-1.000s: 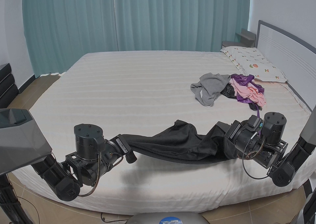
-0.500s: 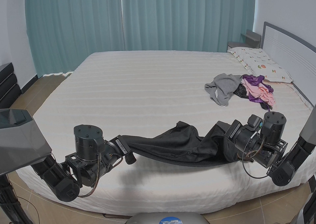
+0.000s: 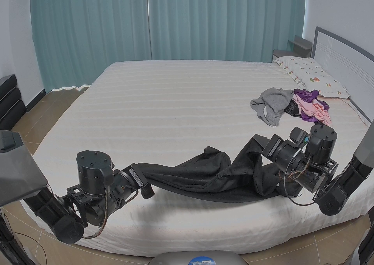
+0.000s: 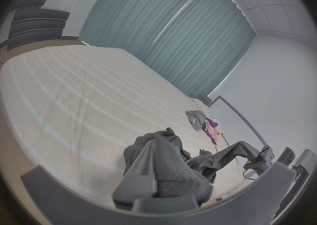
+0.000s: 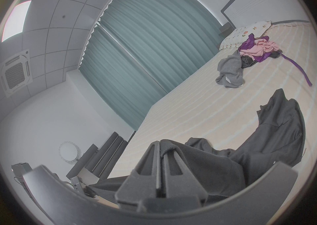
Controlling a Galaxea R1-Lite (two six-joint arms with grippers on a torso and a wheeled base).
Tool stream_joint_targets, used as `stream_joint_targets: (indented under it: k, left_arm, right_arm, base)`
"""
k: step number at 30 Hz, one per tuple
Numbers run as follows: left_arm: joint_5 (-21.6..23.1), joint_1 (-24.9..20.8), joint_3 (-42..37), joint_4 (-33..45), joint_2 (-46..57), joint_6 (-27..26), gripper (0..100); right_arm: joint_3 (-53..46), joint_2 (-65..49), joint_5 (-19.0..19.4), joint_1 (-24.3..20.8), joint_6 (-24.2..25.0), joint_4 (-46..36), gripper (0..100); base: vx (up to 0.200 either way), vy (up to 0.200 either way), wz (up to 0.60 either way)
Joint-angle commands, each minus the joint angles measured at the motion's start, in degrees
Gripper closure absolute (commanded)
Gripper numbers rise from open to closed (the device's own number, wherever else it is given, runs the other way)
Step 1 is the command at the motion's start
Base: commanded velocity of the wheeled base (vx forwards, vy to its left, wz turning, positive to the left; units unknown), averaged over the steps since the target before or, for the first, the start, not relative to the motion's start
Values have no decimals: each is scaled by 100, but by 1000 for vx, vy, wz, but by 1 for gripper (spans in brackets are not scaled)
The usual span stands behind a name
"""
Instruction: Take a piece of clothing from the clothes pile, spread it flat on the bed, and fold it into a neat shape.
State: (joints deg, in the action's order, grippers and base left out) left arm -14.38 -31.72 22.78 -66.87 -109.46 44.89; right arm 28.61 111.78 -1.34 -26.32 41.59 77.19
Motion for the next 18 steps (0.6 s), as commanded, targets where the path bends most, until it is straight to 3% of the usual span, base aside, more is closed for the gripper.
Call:
stream_joint_targets:
  k: [1,8,11,18]
  left_arm:
    - [-3,-1,-116,-2,206,11,100]
    - [-20,-89,-204,16,513,-15,100]
    - [-38,-185,-239,77,795,-33,100]
    - [-82,-229,-318,112,1357,-200,100]
  right_arm:
    - [-189,-147,-24,4,-11,15,100]
    - [-690,-569,-68,4,-20,33,100]
    - [-875,-1096,-305,-40,-81,94,100]
    - [-1138,-2134,-332,30,-134,-2,100]
  base:
    - [0,0,0]
    - [-171,0,0]
    - [-200,0,0]
    - [-171,0,0]
